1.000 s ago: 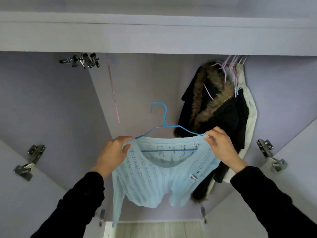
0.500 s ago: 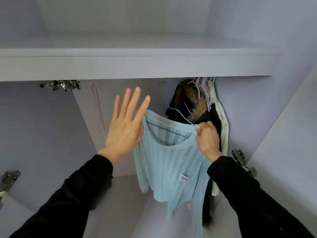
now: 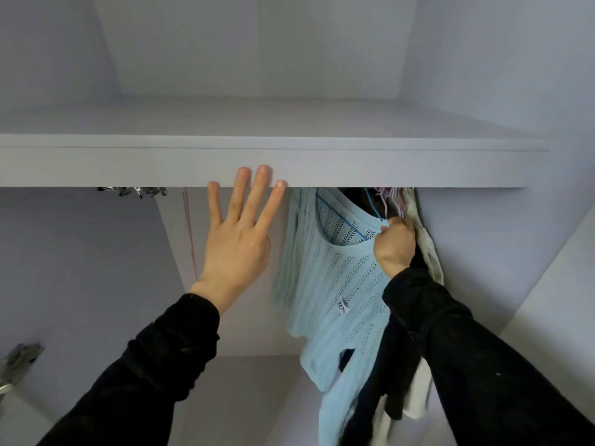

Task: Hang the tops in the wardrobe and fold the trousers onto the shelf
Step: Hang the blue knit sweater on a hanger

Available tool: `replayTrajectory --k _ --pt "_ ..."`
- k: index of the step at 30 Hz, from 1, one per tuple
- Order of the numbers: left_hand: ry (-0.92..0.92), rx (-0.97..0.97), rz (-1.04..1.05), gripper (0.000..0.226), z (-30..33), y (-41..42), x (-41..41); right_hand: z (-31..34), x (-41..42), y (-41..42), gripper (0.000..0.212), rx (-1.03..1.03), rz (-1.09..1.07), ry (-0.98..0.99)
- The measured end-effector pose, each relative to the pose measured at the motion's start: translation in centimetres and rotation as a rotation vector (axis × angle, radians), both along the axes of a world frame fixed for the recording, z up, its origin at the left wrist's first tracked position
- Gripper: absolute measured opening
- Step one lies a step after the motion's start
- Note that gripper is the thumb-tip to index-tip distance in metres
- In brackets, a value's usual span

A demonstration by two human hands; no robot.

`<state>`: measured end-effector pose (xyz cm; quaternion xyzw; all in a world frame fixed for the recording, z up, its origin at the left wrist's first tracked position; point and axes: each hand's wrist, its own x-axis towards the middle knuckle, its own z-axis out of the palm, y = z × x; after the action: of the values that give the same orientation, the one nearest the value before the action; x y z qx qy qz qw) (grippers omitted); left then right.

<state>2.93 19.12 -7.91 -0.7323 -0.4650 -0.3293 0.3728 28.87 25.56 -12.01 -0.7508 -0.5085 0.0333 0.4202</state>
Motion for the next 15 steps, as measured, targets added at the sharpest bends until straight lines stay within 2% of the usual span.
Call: replayTrajectory --k 5,9,15 --pt "0.010 0.053 -0.005 0.106 -0.26 0.36 -0.13 -0.49 0.07 0.70 0.029 -0.050 -0.038 0.009" --pt "0.014 0.077 -0.009 0.108 -0.47 0.64 -0.13 -0.97 0.12 0.61 0.031 0.028 -0.038 -0.020" --pt "0.010 0.090 -0.008 0.107 -0.48 0.90 -0.02 -0.15 0.18 1.12 0.024 0.071 -0.060 0.108"
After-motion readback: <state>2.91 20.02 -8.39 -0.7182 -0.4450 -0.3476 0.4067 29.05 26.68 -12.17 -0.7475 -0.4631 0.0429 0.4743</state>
